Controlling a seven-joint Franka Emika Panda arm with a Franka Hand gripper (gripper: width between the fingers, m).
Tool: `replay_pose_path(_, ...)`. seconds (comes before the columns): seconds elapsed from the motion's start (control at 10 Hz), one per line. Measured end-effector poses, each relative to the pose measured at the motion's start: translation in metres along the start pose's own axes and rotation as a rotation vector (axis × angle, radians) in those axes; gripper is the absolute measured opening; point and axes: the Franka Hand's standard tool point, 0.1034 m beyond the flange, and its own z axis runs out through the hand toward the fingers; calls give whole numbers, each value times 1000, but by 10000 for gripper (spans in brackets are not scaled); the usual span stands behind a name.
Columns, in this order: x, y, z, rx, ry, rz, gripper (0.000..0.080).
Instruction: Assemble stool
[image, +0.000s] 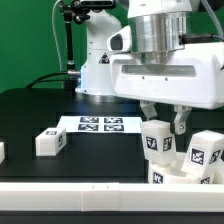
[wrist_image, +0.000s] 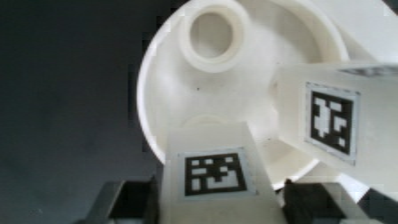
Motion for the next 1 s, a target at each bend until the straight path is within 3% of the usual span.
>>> replay_pose_path(0.7, -6, -4, 1, 31, -80, 689, 340)
replay_pose_path(1.0, -8, -5, 1, 31, -89, 751, 340)
